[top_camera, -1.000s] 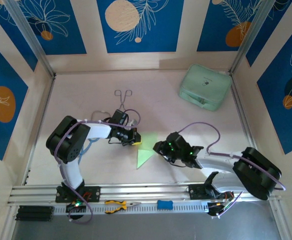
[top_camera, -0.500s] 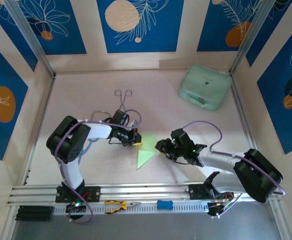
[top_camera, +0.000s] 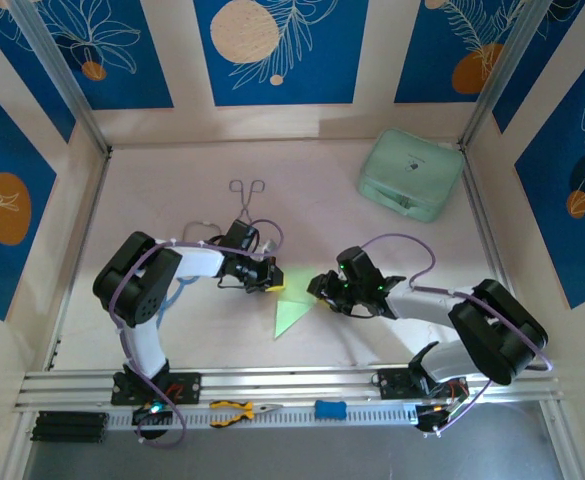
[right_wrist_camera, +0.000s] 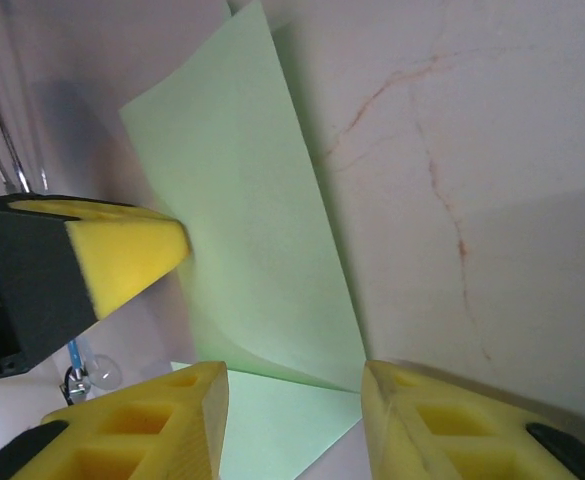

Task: Fold a paper plane with a square sheet of paper (pick it up from the middle)
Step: Fold the wing for the fifth time at the center of the table.

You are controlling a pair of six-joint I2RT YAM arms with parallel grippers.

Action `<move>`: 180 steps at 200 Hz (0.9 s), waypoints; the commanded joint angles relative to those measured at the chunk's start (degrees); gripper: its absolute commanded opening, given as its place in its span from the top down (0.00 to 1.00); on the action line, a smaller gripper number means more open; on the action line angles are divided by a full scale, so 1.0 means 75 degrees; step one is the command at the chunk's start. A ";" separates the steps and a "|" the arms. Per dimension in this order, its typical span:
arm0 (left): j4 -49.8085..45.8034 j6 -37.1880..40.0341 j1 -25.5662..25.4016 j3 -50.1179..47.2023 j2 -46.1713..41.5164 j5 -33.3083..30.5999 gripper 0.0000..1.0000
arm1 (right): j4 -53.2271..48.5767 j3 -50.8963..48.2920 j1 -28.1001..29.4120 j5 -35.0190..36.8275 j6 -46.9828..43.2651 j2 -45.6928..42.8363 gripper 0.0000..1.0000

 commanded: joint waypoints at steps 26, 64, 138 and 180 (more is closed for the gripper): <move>-0.0494 0.0222 -0.0098 -0.0004 0.0132 -0.0042 0.93 | -0.0346 0.0212 -0.0051 -0.0231 -0.0211 0.0237 0.59; -0.0494 0.0220 -0.0114 0.0003 0.0155 -0.0037 0.94 | -0.0066 0.0262 -0.0051 -0.0574 -0.0289 0.0525 0.62; -0.0494 0.0230 -0.0095 -0.0006 0.0167 -0.0050 0.94 | 0.0215 0.0392 0.0020 -0.0785 -0.0326 0.0776 0.67; -0.0506 0.0226 -0.0102 -0.0031 0.0155 -0.0058 0.94 | 0.0332 0.0328 -0.0045 -0.0801 -0.0298 0.0686 0.66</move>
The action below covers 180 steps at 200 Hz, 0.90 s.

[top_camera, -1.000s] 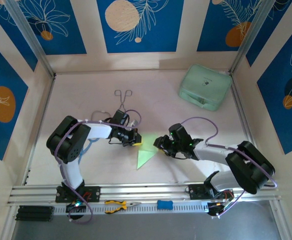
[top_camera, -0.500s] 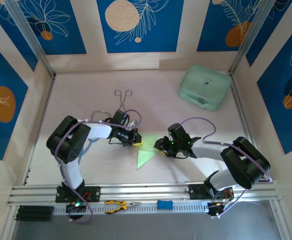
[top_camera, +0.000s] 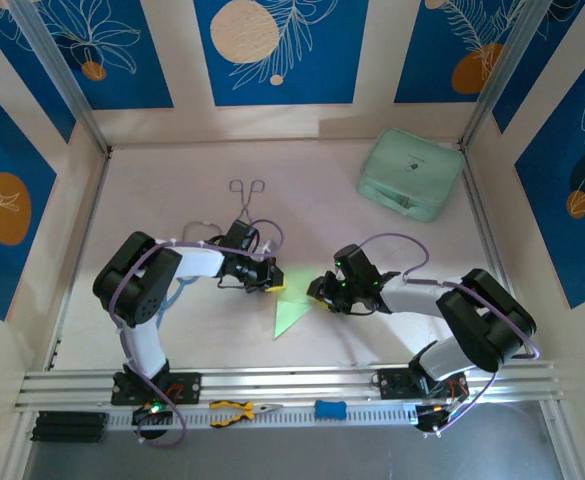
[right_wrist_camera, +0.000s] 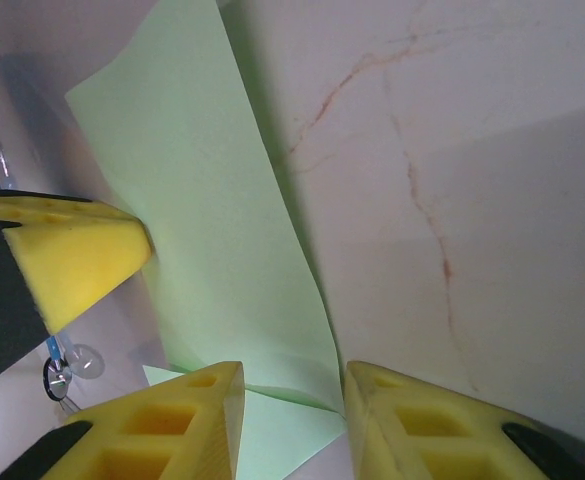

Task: Fold a paper plane with a square sheet of paper (pick it up from the middle)
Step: Fold the wing for the fifth time at the center of the table.

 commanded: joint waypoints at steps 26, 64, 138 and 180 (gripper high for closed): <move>-0.0488 0.0122 -0.0100 -0.0019 0.0153 -0.0060 0.94 | 0.0463 0.0053 -0.0001 -0.0376 -0.0094 0.0075 0.65; -0.0488 0.0111 -0.0106 -0.0014 0.0155 -0.0068 0.94 | 0.0782 -0.0167 -0.0115 -0.0469 -0.0059 0.0071 0.65; -0.0498 0.0096 -0.0101 -0.0006 0.0155 -0.0079 0.94 | 0.0400 -0.0019 -0.0445 -0.0430 -0.0492 -0.0111 0.63; -0.0493 0.0102 -0.0096 -0.0017 0.0155 -0.0080 0.94 | -0.0489 0.0547 -0.0765 -0.0291 -0.1129 0.0039 0.62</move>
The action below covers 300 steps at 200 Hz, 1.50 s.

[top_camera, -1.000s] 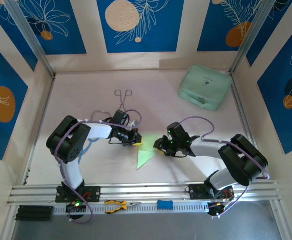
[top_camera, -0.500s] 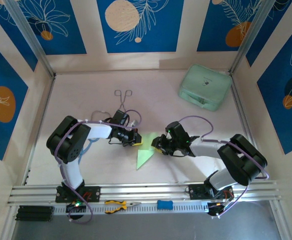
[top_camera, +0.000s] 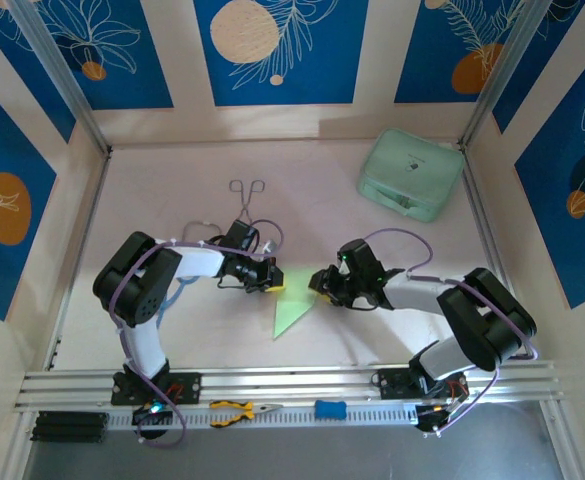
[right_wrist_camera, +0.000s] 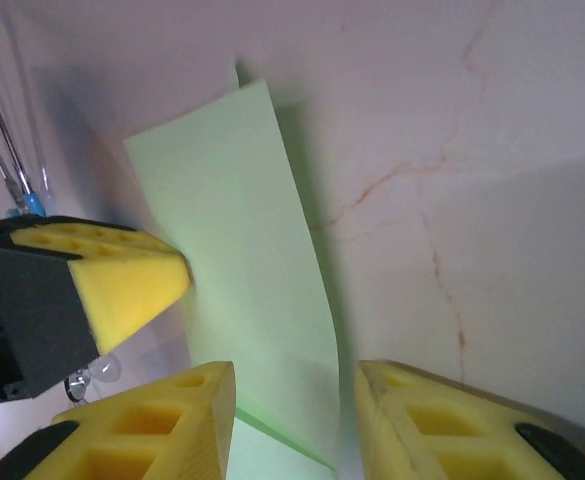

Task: Fold a paper plane with a square sheet of paper (pick it up from the middle)
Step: Fold the wing for the fifth time at the center of the table.

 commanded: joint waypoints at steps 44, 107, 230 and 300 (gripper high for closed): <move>-0.0500 0.0091 -0.0098 -0.0022 0.0139 -0.0080 0.94 | -0.0778 0.0748 -0.0340 -0.0300 -0.0525 0.0386 0.61; -0.0491 0.0084 -0.0101 -0.0041 0.0120 -0.0068 0.94 | -0.0863 0.0221 0.0045 -0.0359 -0.0134 -0.0088 0.60; -0.0475 0.0080 -0.0098 -0.0045 0.0110 -0.0061 0.94 | -0.0102 0.0007 0.0066 -0.0986 0.0145 0.0174 0.60; -0.0524 0.0081 -0.0095 -0.0016 0.0096 -0.0080 0.94 | -0.0256 -0.0023 0.0060 -0.0828 0.0196 0.0210 0.60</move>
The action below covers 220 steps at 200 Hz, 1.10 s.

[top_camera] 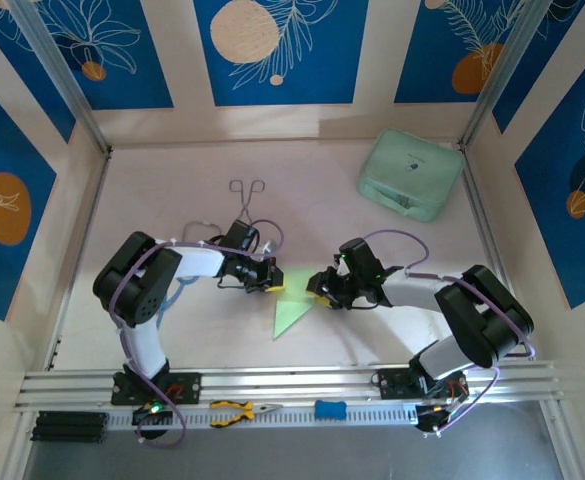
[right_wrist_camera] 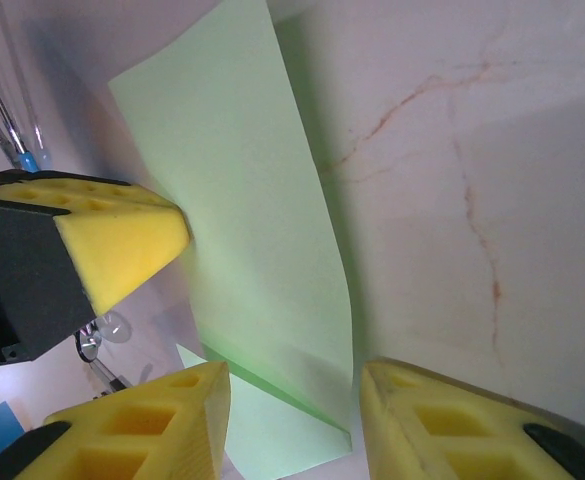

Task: Fold a paper plane with a square sheet of paper (pick it up from the middle)
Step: Fold the wing for the fifth time at the center of the table.

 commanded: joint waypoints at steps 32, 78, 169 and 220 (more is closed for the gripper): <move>-0.0521 0.0084 -0.0098 -0.0001 0.0108 -0.0085 0.94 | -0.0097 0.0051 0.0045 -0.0209 -0.0058 0.0197 0.59; -0.0518 0.0084 -0.0093 -0.0008 0.0096 -0.0079 0.95 | 0.0391 0.0250 0.0057 -0.0611 -0.0201 0.0560 0.61; -0.0520 0.0080 -0.0101 0.0011 0.0118 -0.0078 0.94 | 0.0919 0.0341 -0.0140 -0.0819 -0.0582 0.0655 0.63; -0.0473 0.0036 -0.0104 0.0009 0.0108 -0.0038 0.94 | 0.1081 0.0512 -0.0326 -0.1104 -0.0804 0.0918 0.63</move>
